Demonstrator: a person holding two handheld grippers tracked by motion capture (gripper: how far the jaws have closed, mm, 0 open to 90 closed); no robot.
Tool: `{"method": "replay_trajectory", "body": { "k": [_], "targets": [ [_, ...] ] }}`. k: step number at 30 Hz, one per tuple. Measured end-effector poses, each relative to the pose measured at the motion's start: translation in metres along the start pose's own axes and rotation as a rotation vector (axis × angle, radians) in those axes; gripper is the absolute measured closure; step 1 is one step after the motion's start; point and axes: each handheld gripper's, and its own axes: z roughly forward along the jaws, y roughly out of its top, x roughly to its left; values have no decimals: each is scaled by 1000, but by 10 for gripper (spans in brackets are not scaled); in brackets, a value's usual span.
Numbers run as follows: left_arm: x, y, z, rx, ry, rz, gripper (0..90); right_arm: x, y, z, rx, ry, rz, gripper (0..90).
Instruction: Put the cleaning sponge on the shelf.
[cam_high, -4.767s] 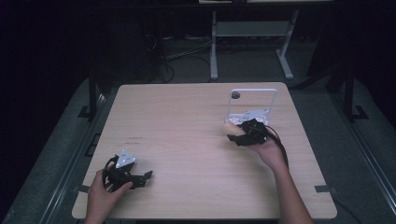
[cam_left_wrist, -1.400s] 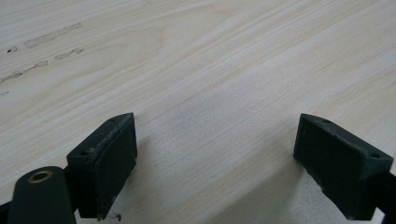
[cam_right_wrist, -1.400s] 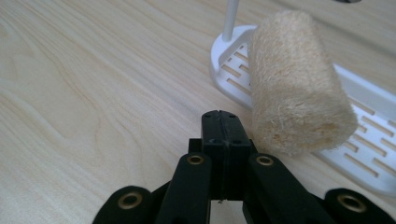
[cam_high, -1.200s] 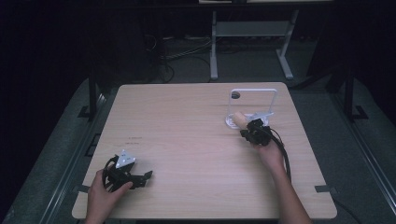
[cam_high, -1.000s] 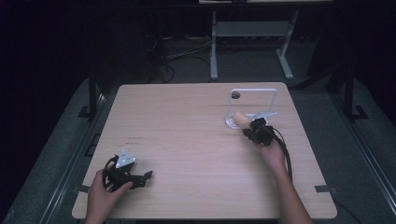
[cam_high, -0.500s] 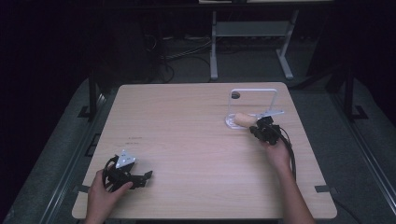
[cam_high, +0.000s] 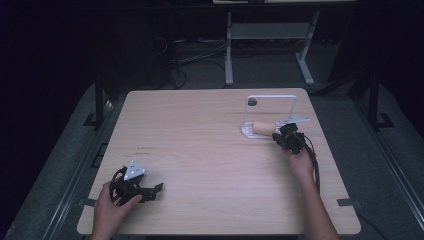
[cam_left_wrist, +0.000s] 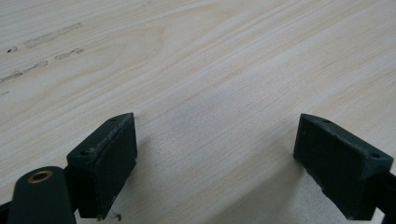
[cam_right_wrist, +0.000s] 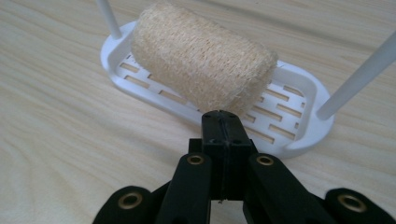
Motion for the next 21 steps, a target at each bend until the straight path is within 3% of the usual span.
{"method": "replay_trajectory", "body": {
  "k": [11,21],
  "targets": [
    [0,0,0,1,0,0,128,-5,1,10,-4,-28,17,885],
    [0,0,0,2,0,0,128,-1,1,7,-2,-5,18,897]
  ]
}}
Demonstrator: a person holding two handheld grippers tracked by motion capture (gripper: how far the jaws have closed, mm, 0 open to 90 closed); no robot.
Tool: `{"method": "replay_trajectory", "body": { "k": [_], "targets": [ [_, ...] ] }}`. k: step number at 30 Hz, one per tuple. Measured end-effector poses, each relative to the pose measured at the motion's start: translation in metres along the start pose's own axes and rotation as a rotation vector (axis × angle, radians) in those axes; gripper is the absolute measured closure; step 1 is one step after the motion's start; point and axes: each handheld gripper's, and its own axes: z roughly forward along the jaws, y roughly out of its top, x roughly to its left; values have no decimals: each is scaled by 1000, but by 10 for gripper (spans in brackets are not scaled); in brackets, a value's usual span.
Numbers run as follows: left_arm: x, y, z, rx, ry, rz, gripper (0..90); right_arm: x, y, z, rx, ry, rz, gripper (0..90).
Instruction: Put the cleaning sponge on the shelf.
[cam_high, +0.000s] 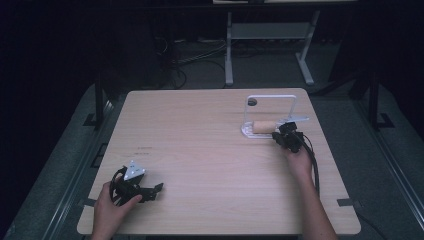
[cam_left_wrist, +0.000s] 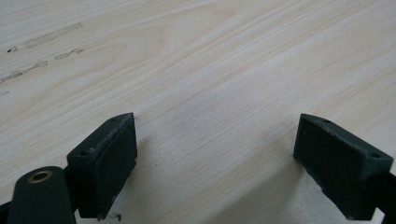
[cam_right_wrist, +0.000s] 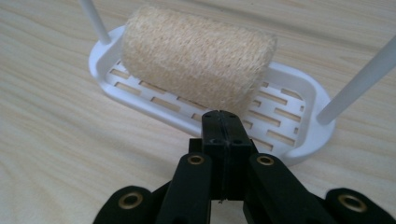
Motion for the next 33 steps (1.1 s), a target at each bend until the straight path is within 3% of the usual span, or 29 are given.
{"method": "replay_trajectory", "body": {
  "k": [16,21,26,33],
  "targets": [
    [0,0,0,-2,0,2,129,17,3,-17,-17,27,-55,873],
    [0,0,0,-3,0,1,129,26,3,-21,-13,52,-71,780],
    [0,0,0,-2,0,2,128,34,1,-27,-15,76,-76,593],
    [0,0,0,-3,0,1,129,45,-3,-36,-14,97,-90,415]
  ]
}}
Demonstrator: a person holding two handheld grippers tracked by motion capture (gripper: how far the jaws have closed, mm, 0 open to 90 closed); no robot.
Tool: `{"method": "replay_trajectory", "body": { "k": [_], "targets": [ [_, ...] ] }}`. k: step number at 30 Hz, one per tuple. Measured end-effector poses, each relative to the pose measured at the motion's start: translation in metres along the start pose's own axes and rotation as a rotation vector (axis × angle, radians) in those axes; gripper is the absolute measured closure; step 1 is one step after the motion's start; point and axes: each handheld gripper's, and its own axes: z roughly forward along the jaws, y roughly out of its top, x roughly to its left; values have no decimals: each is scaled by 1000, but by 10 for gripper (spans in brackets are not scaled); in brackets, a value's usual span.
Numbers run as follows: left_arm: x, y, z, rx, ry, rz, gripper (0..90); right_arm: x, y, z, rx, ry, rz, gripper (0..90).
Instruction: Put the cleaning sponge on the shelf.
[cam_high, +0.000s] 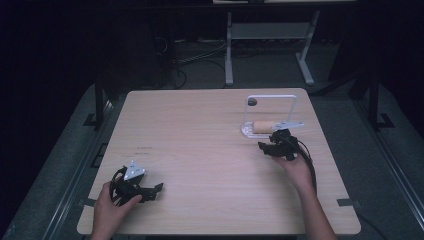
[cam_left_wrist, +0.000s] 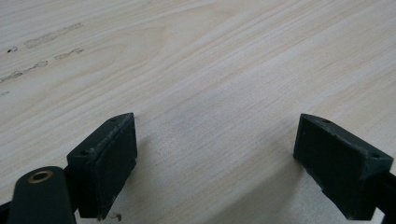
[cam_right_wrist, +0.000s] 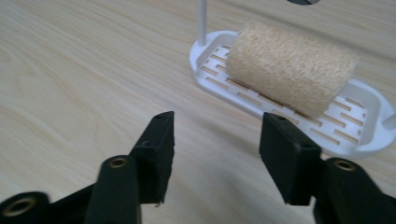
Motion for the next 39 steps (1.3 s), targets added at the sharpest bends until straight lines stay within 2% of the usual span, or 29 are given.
{"method": "replay_trajectory", "body": {
  "k": [10,12,14,17,20,31,39],
  "targets": [
    [0,0,0,0,0,1,129,13,-15,-9,-8,39,-9,214],
    [0,0,0,0,0,0,128,16,-19,-13,-11,56,-24,168],
    [0,0,0,0,0,0,128,21,-23,-16,-19,53,-41,148],
    [0,0,0,0,0,0,128,28,-28,-20,-24,49,-58,139],
    [0,0,0,0,0,0,129,32,-36,-23,-31,84,-60,122],
    [0,0,0,0,0,0,128,51,-67,-33,-9,148,-90,25],
    [0,0,0,0,0,0,129,67,-79,-37,-9,152,-148,25]
  ]
}}
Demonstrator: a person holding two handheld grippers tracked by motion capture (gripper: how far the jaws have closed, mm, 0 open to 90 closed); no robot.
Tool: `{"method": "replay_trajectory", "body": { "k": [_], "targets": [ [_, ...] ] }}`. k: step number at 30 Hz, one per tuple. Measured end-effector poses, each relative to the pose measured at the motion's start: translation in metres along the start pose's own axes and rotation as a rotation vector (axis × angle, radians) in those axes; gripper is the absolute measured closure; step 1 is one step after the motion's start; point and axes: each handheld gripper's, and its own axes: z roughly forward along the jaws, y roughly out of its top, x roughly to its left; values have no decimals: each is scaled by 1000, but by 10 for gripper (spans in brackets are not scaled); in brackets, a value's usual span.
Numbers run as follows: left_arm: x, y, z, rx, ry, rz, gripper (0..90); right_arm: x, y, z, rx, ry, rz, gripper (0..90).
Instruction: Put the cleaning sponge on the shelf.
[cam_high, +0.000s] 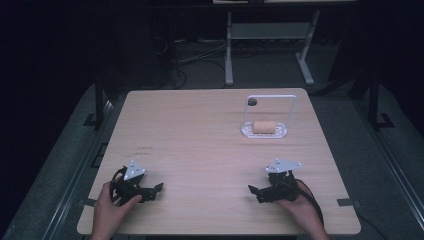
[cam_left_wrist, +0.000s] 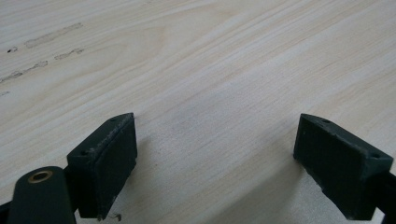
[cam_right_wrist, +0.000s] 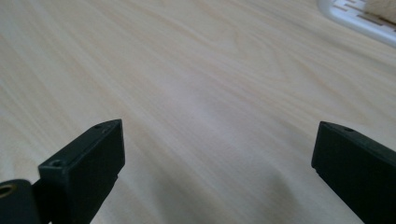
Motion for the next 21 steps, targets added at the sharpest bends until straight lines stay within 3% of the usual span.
{"method": "replay_trajectory", "body": {
  "k": [12,21],
  "targets": [
    [0,0,0,0,0,0,129,12,-10,14,60,26,-66,5],
    [0,0,0,0,0,0,129,14,-9,16,67,37,-63,1]
  ]
}}
